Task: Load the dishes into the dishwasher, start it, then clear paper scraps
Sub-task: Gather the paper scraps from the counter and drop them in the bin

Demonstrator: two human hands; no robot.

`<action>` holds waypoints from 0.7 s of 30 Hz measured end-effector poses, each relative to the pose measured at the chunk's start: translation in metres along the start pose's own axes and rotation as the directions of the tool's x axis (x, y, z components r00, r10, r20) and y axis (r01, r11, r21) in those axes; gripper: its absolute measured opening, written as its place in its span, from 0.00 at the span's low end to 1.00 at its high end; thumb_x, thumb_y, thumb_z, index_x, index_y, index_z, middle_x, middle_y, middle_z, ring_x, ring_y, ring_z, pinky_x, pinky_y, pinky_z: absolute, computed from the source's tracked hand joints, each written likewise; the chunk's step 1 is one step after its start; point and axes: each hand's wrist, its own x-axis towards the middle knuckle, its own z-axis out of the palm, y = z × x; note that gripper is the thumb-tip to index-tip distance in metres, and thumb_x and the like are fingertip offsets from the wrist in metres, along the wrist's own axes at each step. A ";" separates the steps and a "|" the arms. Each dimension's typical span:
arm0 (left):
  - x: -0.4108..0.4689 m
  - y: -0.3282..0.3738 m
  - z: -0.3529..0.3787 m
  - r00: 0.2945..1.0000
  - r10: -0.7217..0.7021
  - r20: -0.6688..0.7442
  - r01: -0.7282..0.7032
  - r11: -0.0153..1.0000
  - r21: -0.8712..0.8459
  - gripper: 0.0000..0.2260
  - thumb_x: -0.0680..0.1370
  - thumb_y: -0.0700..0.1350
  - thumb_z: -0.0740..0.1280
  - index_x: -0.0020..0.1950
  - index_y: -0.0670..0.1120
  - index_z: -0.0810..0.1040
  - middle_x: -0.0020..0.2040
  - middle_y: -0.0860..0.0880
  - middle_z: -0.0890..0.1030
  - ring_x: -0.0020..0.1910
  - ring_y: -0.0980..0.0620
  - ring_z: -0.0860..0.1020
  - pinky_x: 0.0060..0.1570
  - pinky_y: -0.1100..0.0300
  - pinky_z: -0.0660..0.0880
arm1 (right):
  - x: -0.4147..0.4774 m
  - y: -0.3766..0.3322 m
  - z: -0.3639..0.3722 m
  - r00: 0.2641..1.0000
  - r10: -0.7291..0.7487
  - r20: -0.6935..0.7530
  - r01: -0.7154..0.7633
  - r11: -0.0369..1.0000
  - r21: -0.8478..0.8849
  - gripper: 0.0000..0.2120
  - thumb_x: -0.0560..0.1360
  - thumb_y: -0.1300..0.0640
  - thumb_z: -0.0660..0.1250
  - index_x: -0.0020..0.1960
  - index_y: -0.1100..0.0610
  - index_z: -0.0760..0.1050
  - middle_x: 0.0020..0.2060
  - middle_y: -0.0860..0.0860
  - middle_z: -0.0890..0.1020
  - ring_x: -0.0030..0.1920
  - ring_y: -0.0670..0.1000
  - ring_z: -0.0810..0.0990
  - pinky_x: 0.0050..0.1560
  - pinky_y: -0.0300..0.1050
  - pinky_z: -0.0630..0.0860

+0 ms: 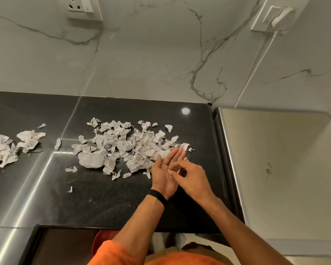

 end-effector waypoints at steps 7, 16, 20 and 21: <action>0.007 0.014 -0.005 0.996 -0.061 0.071 0.064 0.997 -0.036 0.29 0.86 0.55 0.48 0.71 0.33 0.73 0.69 0.34 0.77 0.70 0.38 0.76 0.75 0.45 0.66 | 0.000 -0.009 0.011 1.000 0.000 -0.031 -0.002 0.998 -0.063 0.09 0.76 0.51 0.73 0.56 0.44 0.84 0.50 0.37 0.85 0.53 0.37 0.80 0.60 0.39 0.77; 0.004 0.038 -0.001 1.000 -0.003 0.030 0.004 0.999 -0.044 0.27 0.86 0.56 0.52 0.71 0.35 0.74 0.68 0.35 0.78 0.68 0.38 0.77 0.74 0.44 0.69 | 0.057 0.038 -0.011 0.949 0.027 -0.313 -0.078 0.985 -0.152 0.06 0.78 0.54 0.72 0.54 0.50 0.83 0.47 0.43 0.83 0.47 0.41 0.81 0.53 0.43 0.81; 0.005 0.036 0.003 1.000 0.011 0.016 -0.010 0.999 -0.034 0.27 0.86 0.56 0.52 0.70 0.35 0.75 0.68 0.35 0.78 0.67 0.38 0.78 0.74 0.45 0.68 | 0.081 0.066 -0.015 0.975 0.062 -0.215 -0.140 0.918 -0.372 0.15 0.78 0.52 0.72 0.63 0.53 0.80 0.56 0.49 0.81 0.58 0.50 0.78 0.59 0.44 0.76; 0.005 0.035 0.004 1.000 0.015 0.013 -0.014 1.000 -0.026 0.27 0.86 0.56 0.52 0.70 0.35 0.75 0.68 0.35 0.78 0.67 0.38 0.78 0.74 0.45 0.68 | 0.084 0.070 -0.015 0.979 0.081 -0.185 -0.152 0.899 -0.410 0.16 0.77 0.51 0.73 0.64 0.53 0.79 0.57 0.50 0.80 0.60 0.51 0.77 0.59 0.45 0.74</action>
